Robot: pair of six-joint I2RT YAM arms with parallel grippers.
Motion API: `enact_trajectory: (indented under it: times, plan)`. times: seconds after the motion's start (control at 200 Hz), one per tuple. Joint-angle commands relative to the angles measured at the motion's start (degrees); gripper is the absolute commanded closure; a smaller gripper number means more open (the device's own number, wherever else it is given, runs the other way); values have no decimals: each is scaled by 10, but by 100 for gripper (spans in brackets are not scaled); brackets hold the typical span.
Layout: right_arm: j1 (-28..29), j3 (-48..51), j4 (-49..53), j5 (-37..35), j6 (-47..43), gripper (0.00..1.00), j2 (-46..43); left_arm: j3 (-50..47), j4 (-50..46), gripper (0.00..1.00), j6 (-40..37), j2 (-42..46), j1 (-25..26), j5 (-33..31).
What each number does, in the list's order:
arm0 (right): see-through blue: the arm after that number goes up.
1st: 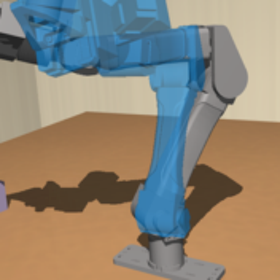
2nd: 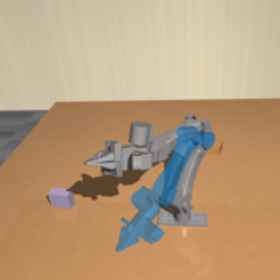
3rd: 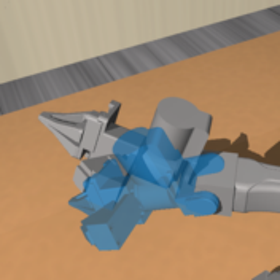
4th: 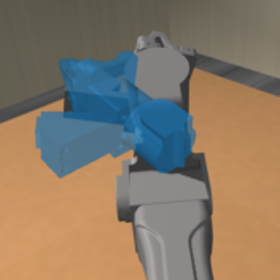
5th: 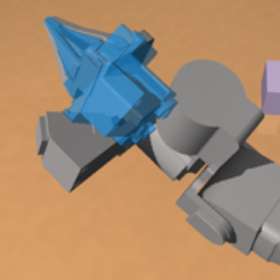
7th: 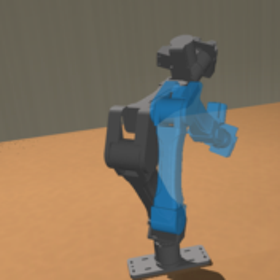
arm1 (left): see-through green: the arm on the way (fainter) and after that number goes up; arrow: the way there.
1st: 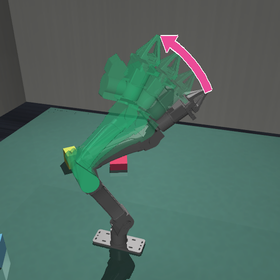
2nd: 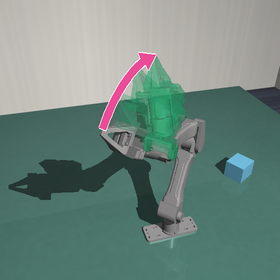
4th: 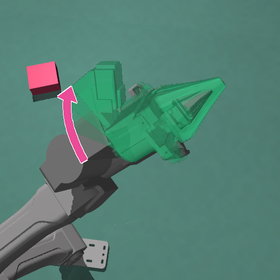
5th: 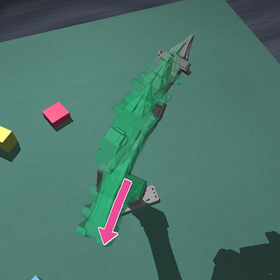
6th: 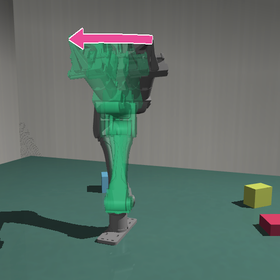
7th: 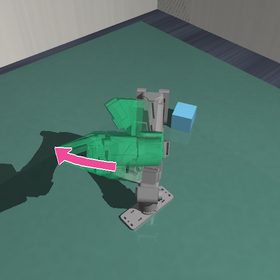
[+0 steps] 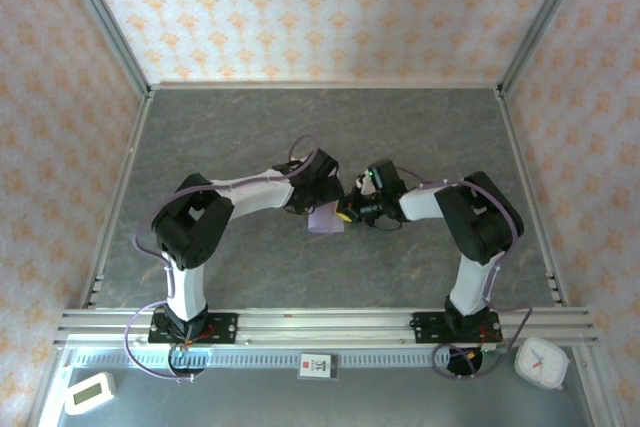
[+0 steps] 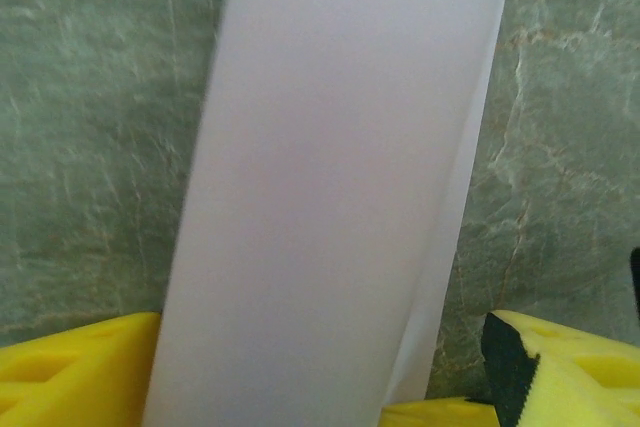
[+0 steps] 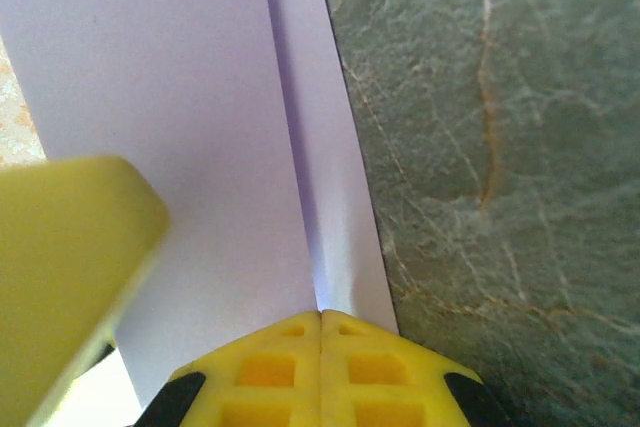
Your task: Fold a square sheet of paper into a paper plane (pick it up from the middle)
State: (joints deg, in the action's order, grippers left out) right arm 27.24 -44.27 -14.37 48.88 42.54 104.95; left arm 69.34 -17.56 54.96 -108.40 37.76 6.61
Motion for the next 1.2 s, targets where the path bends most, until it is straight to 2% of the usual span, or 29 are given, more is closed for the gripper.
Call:
enact_trajectory:
  times: [0.0,0.255,0.335,0.435,0.701,1.011,1.196]
  plan:
    - [-1,12,60,-68,7,99,18,-21,27,14,-28,40,-21,9]
    - [0,13,59,-71,9,99,20,-64,41,14,-41,74,-41,-4]
    - [0,12,59,-71,10,99,21,-84,42,16,-41,81,-47,-14]
    - [0,11,59,-71,10,99,21,-116,64,24,-43,95,-50,-23]
    - [0,9,56,-62,10,99,21,-159,161,25,-21,121,-51,26]
    - [-9,-59,77,-36,6,97,-15,-126,205,24,22,98,-21,56]
    - [-41,-44,80,-50,9,94,-47,-97,206,23,38,71,2,54]
